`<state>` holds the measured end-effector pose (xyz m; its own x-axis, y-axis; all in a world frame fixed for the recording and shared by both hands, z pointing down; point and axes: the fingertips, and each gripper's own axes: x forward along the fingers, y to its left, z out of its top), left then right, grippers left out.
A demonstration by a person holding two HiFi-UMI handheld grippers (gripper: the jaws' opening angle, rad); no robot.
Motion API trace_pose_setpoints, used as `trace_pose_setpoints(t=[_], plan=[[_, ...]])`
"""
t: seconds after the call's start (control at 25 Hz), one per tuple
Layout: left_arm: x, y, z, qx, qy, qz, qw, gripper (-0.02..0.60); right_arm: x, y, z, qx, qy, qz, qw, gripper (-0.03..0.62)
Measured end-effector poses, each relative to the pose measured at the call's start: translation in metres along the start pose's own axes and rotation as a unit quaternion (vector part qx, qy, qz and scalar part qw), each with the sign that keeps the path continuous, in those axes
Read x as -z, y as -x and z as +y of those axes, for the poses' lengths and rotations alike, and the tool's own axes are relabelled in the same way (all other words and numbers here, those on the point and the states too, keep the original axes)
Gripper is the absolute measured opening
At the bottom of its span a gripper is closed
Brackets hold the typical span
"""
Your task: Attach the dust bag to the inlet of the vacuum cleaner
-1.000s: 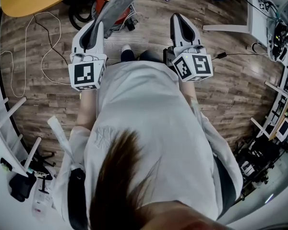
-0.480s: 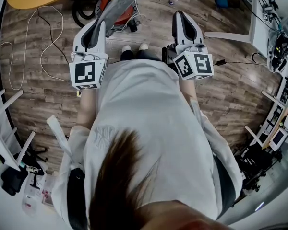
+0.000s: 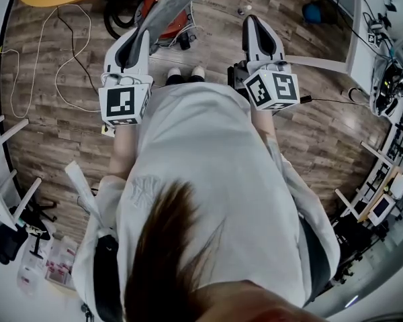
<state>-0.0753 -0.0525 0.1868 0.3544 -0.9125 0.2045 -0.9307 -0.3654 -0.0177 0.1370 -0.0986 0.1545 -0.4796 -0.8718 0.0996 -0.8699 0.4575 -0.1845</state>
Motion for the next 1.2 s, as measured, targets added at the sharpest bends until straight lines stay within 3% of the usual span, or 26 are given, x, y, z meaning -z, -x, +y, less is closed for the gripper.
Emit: trace_pose_setpoints(t=[0.84,1.04,1.2], plan=[[-0.004,-0.016,-0.025,0.000,-0.013,0.015,0.9998,0.040,0.002,0.001,-0.028,-0.015,-0.031,-0.002,0.999,0.003],[0.006,-0.021,-0.036,0.029,-0.039,0.038,0.9981,0.040,0.009,0.000,-0.027,-0.019,-0.030,0.010,0.999,0.003],[0.027,-0.030,-0.051,0.073,-0.067,0.081,0.9917,0.040,0.018,0.000,-0.016,-0.049,-0.010,0.027,0.998,0.003]])
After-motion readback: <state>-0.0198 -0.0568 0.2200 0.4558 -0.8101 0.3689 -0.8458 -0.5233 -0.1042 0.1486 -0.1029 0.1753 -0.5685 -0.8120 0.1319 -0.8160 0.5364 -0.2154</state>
